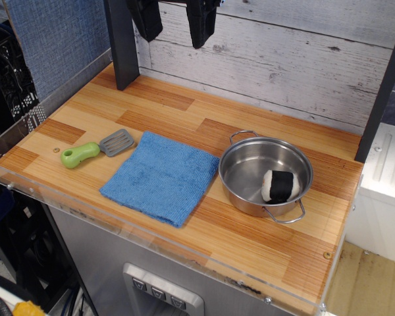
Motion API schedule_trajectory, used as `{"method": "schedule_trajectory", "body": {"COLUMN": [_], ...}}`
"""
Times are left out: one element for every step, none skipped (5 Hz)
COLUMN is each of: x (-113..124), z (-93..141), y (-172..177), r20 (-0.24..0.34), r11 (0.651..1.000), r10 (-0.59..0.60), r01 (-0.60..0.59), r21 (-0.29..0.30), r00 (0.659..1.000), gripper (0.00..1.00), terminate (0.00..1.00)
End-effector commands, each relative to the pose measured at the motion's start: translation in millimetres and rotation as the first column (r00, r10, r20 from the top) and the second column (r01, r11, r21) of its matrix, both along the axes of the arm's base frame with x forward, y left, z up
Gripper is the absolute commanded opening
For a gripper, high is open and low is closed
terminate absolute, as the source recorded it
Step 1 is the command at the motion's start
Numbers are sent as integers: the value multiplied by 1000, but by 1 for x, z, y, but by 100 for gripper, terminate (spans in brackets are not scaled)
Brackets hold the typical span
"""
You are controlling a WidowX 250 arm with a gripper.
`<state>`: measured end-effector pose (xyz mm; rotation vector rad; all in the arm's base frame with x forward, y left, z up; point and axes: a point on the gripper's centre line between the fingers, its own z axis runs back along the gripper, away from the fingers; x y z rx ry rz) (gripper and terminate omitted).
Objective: Move the sushi out of the steel pot
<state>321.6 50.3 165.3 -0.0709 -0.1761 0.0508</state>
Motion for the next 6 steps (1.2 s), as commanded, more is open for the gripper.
{"method": "schedule_trajectory", "body": {"x": [0,-7,-7,-8,-8,-1], "z": [0,-9,-19,-20,-31,-53], "y": [0,17,12,-24,-68,-104], "r20": [0,2,-6,9,17,3], "r11": [1000,1000,1000,995,983,966], "r10": [0,11,-21,-100,-183,-255], "r01": [0,-11,21,99,182,254], "r21": [0,15,14,19,30,49], "r00": [1000,1000,1000,995,983,967], "gripper": [100,100,100,100,100,100], "terminate": [0,0,0,0,0,0]}}
